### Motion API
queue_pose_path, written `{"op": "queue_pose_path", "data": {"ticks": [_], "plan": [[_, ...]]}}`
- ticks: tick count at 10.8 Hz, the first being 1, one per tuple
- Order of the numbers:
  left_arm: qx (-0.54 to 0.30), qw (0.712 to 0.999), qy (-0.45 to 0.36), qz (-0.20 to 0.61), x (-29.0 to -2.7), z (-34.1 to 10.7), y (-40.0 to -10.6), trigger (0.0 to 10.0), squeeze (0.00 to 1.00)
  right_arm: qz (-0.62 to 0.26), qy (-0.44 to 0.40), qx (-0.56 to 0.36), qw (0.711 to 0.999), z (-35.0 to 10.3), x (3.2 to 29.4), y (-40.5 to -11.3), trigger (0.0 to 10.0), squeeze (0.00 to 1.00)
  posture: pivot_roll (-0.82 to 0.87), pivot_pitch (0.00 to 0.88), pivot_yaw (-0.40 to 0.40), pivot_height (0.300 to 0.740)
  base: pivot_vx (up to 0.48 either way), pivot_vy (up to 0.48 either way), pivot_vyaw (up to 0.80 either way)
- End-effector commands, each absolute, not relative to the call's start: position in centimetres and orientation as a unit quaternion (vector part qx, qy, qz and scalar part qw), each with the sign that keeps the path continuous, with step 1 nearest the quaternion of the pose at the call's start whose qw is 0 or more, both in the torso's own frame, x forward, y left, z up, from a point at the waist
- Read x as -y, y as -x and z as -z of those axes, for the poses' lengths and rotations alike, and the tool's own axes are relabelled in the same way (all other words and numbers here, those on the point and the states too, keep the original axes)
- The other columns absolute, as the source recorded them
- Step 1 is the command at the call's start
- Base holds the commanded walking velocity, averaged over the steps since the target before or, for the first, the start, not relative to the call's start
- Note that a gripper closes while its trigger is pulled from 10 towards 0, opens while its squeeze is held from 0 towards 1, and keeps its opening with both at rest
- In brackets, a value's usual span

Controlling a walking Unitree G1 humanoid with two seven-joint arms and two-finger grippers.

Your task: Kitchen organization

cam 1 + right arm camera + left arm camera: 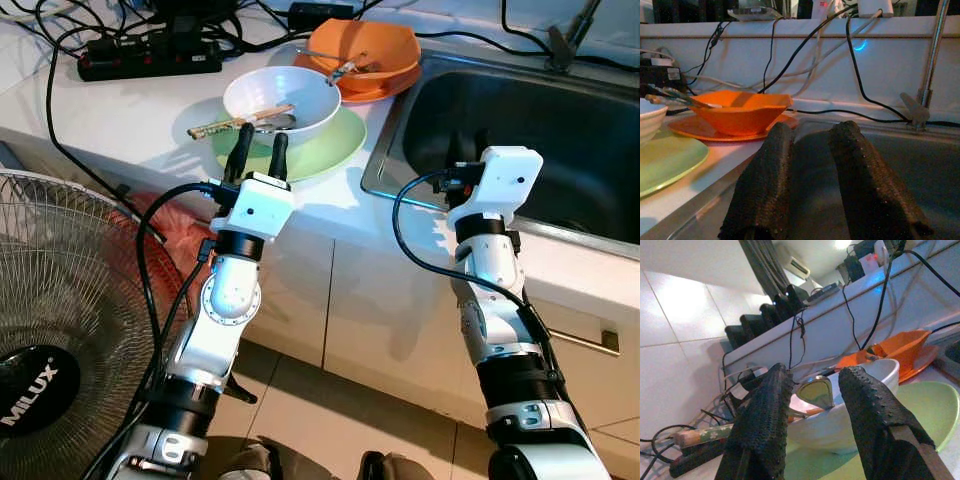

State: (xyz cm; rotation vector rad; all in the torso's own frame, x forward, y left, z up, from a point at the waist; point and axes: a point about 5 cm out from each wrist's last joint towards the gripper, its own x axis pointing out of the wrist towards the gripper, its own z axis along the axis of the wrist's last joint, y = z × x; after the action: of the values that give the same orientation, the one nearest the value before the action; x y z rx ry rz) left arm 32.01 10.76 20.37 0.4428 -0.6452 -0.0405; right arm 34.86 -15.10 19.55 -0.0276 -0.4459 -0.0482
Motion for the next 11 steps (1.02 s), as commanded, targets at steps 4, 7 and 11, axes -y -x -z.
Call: {"op": "queue_pose_path", "data": {"ticks": [4, 7, 11], "plan": [[0.333, 0.921, -0.199, 0.013, -11.0, -21.3, -32.7, 10.0, 0.0, 0.025, 0.019, 0.226, 0.974, -19.4, 15.2, -34.7, 10.0, 0.0, 0.02, 0.148, 0.009, 0.74, 0.0, 0.0, 0.0], [0.336, 0.922, -0.192, 0.01, -11.2, -21.6, -33.2, 10.0, 0.0, 0.026, 0.019, 0.227, 0.973, -19.4, 15.2, -34.7, 10.0, 0.0, 0.02, 0.149, 0.008, 0.74, 0.0, 0.0, 0.0], [0.319, 0.93, -0.182, 0.02, -11.1, -21.2, -33.6, 10.0, 0.0, 0.025, 0.021, 0.228, 0.973, -19.4, 15.2, -34.7, 10.0, 0.0, 0.01, 0.143, 0.008, 0.74, 0.0, 0.0, 0.0]]}}
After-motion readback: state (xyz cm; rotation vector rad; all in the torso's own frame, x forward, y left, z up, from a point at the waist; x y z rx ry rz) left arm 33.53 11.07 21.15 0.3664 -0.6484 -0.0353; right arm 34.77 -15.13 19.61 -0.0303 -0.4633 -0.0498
